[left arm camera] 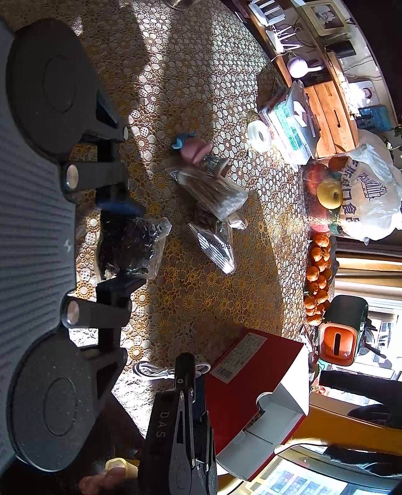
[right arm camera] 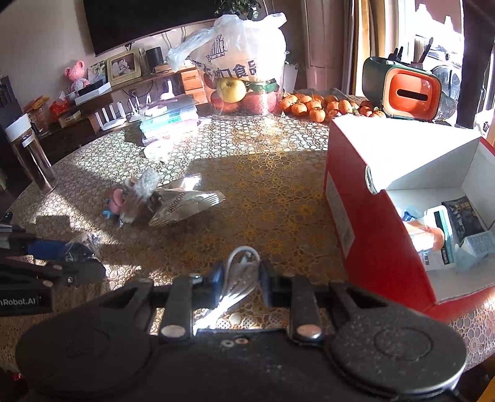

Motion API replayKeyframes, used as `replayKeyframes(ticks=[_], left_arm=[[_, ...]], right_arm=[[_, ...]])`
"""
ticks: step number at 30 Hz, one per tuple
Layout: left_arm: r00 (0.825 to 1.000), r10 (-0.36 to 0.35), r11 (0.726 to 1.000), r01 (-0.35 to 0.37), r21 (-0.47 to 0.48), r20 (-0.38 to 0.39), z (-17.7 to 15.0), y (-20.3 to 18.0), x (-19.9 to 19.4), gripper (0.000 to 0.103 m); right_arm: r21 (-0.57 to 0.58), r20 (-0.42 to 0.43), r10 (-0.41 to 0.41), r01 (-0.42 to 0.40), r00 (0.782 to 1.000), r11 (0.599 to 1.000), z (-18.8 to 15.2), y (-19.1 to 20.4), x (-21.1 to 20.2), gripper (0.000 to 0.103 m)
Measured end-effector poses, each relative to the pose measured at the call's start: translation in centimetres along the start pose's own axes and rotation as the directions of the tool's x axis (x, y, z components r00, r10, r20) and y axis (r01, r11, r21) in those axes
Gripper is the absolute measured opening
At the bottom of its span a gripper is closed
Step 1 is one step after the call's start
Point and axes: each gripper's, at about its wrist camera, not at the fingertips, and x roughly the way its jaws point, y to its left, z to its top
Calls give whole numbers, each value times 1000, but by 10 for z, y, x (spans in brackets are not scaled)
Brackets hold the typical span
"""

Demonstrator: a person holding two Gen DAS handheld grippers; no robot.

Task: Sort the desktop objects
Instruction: 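Carry the black mesh bag and white cable with both grippers to the red box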

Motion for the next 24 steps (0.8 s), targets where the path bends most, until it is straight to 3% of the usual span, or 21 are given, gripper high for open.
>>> replayKeyframes(ticks=[24], left_arm=[[997,-43,995,36,97,62,22,-96,-64,39]], right_arm=[[-40,99,49,-45,994,998,3,-36,-111,24]])
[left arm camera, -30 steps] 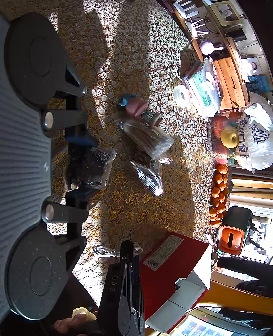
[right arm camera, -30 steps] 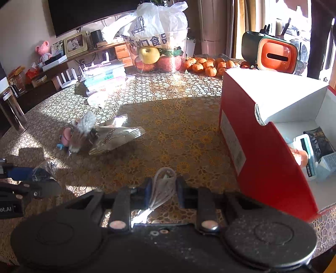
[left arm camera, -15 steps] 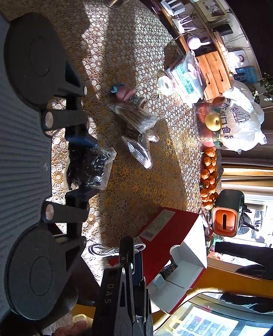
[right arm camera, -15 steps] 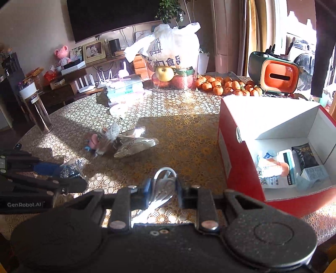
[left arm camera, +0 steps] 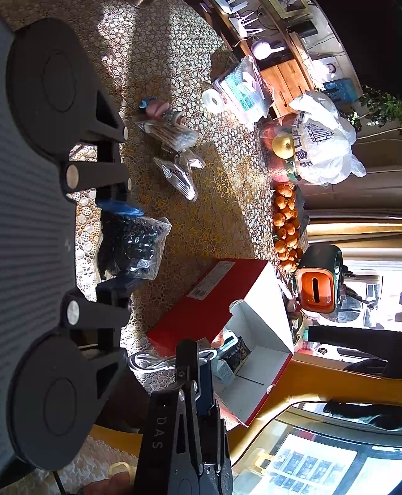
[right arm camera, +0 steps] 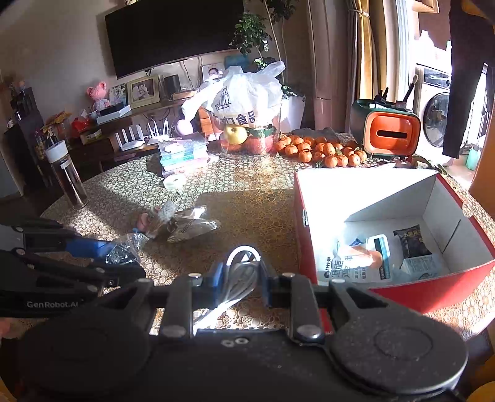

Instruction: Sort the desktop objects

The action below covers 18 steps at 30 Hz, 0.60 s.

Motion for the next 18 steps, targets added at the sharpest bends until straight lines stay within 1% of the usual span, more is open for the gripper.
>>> replayKeyframes(ticks=[8,18], left_arm=[[1000,-17,999,17,40,9,15,-34,0,39],[999,-50,995,49,88,11,43,-75,21,39]], right_arm=[[31,37,-2,1,999,1000,0,-26,-22,24],[69,55,-50,47,997,997,4,-74,-29,24]])
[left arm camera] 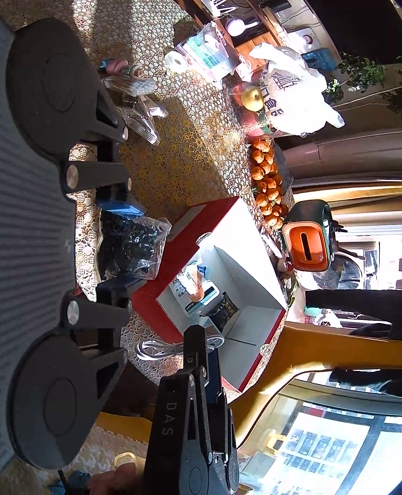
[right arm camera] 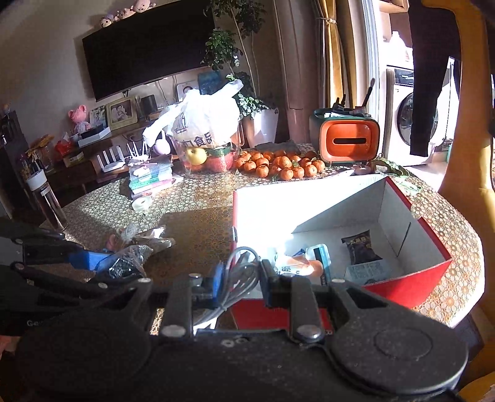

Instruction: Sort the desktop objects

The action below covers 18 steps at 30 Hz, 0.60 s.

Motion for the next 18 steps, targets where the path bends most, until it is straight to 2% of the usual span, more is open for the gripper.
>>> replayKeyframes(ticks=[8,18], left_arm=[[1000,-25,999,25,35,-7,26,-26,29,39],[999,-45,994,46,99,-22,55,-49,67,39]], right_arm=[[35,11,-51,51,999,998,10,-42,3,24],[82,-7,-96,96,995,992,22,-83,29,24]])
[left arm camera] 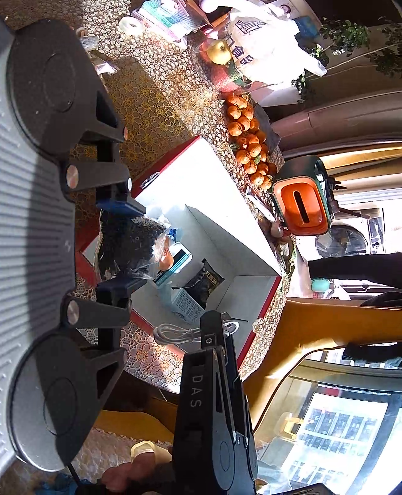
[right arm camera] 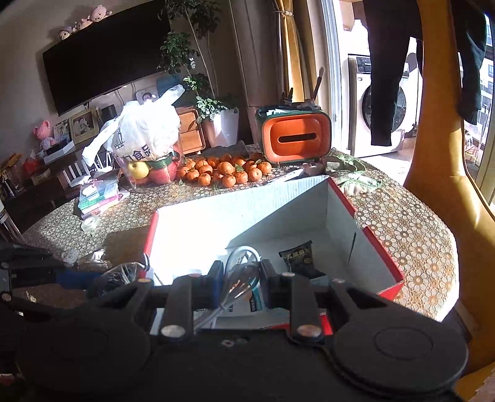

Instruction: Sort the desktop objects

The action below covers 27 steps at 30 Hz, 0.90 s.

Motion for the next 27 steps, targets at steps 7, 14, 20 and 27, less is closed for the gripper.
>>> replayKeyframes(ticks=[7,14,20,27], left_arm=[[999,16,999,-14,38,-39,18,-4,32,39],[996,-1,998,6,56,-85,34,-2,66,40],[991,-9,998,17,58,-131,46,3,94,40],[984,-4,999,13,49,-178,54,12,122,40]], right_arm=[[-10,-12,-45,45,999,999,7,-18,22,24],[-1,-61,-75,75,995,997,8,-33,47,24],[-30,-93,-104,102,990,994,6,-35,69,24],[-36,-150,-101,97,984,995,5,-39,93,24]])
